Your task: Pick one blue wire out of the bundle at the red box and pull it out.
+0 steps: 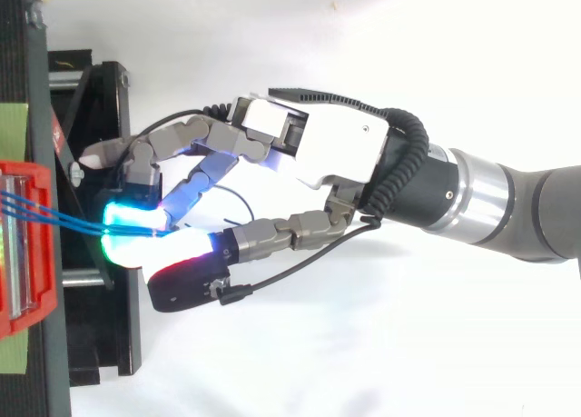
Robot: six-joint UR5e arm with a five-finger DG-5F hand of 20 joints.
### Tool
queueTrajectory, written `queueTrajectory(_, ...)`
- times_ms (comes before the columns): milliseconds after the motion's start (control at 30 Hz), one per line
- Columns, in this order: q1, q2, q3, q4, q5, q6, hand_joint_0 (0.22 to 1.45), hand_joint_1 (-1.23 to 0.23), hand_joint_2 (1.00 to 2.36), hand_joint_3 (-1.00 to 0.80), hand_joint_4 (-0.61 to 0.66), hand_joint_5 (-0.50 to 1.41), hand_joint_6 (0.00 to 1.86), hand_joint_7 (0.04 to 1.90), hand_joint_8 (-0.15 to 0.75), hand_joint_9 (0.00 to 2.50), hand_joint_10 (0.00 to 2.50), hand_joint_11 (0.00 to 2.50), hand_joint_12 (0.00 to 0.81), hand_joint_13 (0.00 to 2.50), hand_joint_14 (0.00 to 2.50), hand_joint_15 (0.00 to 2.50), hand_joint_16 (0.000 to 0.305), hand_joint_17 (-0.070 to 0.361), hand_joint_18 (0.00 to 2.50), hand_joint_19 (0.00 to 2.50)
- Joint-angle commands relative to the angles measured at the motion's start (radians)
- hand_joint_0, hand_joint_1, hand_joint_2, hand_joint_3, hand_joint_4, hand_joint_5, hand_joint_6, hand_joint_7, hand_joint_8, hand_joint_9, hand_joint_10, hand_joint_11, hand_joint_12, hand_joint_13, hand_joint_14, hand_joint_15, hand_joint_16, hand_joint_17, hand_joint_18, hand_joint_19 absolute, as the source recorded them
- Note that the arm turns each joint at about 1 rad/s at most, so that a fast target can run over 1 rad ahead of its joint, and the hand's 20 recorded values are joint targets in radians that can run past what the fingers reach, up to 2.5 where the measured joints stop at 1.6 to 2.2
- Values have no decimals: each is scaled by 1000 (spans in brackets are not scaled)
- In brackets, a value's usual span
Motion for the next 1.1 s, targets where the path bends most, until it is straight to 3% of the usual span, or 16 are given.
queueTrajectory(0,0,0,0,2,0,0,558,-814,1010,-352,253,-140,885,1056,273,993,21,854,358,352,8,174,50,113,372,276)
queueTrajectory(233,0,0,0,0,0,0,522,-565,1003,-455,238,-117,836,1086,277,1072,20,823,363,370,6,181,51,114,398,316)
queueTrajectory(500,0,0,0,0,0,0,584,-686,1013,-289,225,-95,846,1174,267,1162,22,862,343,434,7,190,46,103,441,316)
queueTrajectory(600,0,-1,0,0,0,0,586,-753,1012,-215,220,-81,855,1186,288,1214,20,870,375,499,7,197,51,115,514,286)
queueTrajectory(833,2,0,0,0,0,0,602,-861,1012,-221,162,-93,864,1186,279,1182,21,897,369,497,8,218,50,112,516,278)
queueTrajectory(900,2,-1,0,2,0,0,589,-892,1009,-367,208,-109,865,1163,257,1154,24,919,345,463,9,226,46,104,465,309)
queueTrajectory(933,0,0,0,2,0,0,571,-875,1007,-403,213,-109,863,1165,259,1156,23,920,350,462,9,228,47,105,467,314)
queueTrajectory(1067,0,-1,0,3,0,0,502,-578,1000,-495,245,-93,802,1141,255,1183,22,840,367,465,8,217,51,114,468,346)
